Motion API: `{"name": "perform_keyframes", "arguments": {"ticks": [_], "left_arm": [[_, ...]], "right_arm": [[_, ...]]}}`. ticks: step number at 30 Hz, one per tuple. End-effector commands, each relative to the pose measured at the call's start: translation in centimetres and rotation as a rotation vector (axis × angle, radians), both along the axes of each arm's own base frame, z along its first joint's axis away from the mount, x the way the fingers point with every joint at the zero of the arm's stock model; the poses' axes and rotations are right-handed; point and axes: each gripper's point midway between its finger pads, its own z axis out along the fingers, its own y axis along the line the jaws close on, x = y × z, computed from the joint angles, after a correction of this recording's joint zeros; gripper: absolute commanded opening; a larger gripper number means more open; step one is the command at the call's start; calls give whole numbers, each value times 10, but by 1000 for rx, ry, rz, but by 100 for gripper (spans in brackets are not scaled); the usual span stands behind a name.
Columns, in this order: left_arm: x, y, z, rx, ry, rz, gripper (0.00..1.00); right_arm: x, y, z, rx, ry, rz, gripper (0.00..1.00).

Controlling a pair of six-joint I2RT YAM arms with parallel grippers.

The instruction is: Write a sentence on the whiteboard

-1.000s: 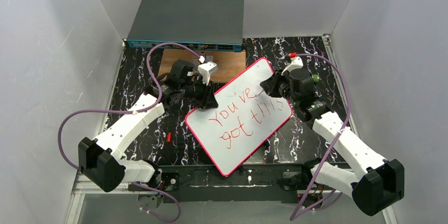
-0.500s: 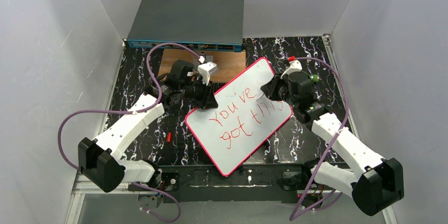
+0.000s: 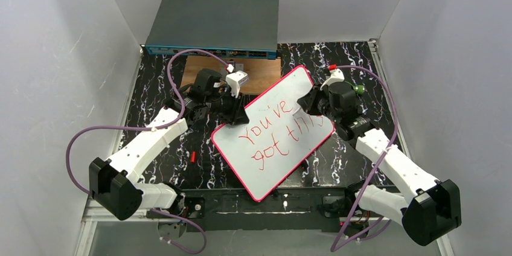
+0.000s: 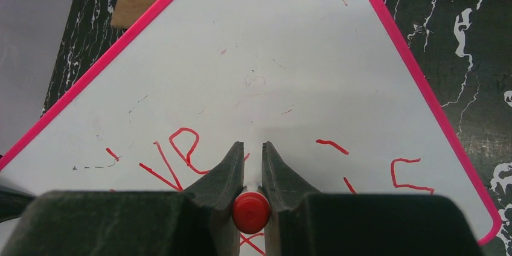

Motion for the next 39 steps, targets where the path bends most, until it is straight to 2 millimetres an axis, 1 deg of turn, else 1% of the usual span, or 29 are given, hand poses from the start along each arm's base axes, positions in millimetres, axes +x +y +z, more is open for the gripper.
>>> {"name": "perform_keyframes", "arguments": {"ticks": [1, 16, 25, 33, 36, 39], "left_arm": [[16, 25, -9, 130, -114, 38, 0], [15, 25, -9, 130, -114, 38, 0], [16, 25, -9, 130, -115, 38, 0], [16, 26, -8, 132, -120, 37, 0], [15, 26, -7, 133, -121, 38, 0], [15, 26, -8, 133, -119, 37, 0]], "right_arm": [[9, 6, 19, 15, -64, 10, 1], [15, 12, 28, 17, -77, 30, 1], [3, 6, 8, 0, -40, 32, 1], [-9, -2, -20, -34, 6, 27, 1], [-11, -4, -24, -40, 11, 25, 1], [-10, -5, -21, -46, 2, 22, 1]]}}
